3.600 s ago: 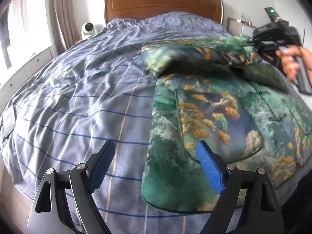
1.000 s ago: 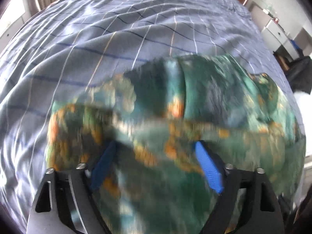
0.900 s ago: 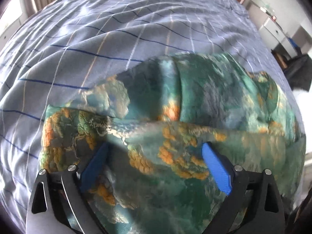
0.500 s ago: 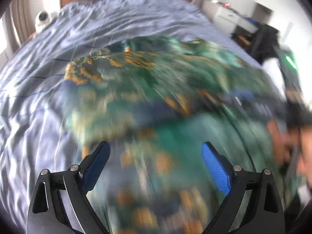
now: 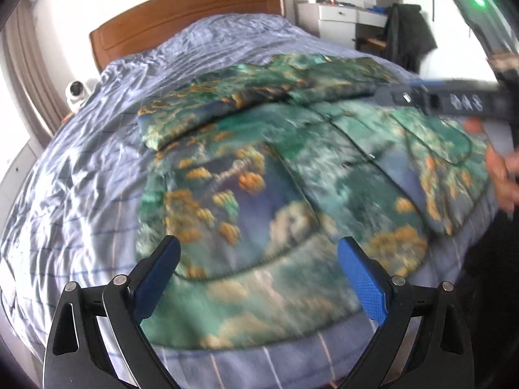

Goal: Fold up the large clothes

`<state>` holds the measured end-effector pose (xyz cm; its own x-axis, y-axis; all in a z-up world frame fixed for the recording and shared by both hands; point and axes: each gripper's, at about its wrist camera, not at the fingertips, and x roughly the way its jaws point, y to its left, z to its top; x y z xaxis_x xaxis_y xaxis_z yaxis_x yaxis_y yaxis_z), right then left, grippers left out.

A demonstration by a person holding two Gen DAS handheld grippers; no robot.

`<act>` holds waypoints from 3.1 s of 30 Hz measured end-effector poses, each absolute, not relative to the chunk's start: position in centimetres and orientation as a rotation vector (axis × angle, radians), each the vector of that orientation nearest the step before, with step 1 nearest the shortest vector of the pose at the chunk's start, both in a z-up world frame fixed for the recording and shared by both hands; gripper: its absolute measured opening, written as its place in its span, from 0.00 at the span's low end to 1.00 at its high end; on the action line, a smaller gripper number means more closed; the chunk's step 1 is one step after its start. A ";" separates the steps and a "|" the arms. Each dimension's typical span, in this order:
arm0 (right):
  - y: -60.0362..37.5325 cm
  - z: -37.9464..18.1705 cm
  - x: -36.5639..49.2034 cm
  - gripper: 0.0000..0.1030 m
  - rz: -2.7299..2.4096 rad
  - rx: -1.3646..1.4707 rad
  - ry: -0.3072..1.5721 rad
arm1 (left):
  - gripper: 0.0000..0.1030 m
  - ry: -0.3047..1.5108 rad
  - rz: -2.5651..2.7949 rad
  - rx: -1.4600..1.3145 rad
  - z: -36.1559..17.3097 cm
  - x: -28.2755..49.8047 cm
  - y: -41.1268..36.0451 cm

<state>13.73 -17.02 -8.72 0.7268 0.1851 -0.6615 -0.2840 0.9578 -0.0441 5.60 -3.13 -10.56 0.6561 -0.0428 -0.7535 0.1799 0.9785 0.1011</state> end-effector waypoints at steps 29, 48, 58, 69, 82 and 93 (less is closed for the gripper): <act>-18.4 -10.6 5.3 0.74 0.238 -0.107 0.666 | 0.96 0.720 0.148 -0.048 -8.1 9.5 8.1; -15.0 -11.6 5.0 0.74 0.247 -0.206 0.736 | 1.00 0.926 0.381 -0.071 -20.1 26.6 21.3; -13.0 -12.3 5.3 0.74 0.303 -0.248 0.726 | 1.00 0.931 0.355 -0.127 -20.1 26.4 22.1; -12.5 -11.7 4.7 0.74 0.316 -0.249 0.695 | 1.00 0.930 0.354 -0.132 -20.1 26.4 22.1; -13.3 -11.0 5.1 0.74 0.303 -0.207 0.685 | 1.00 0.930 0.355 -0.131 -20.1 26.4 22.1; -17.2 -11.0 3.4 0.74 0.239 -0.109 0.659 | 1.00 0.930 0.353 -0.134 -20.1 26.3 22.3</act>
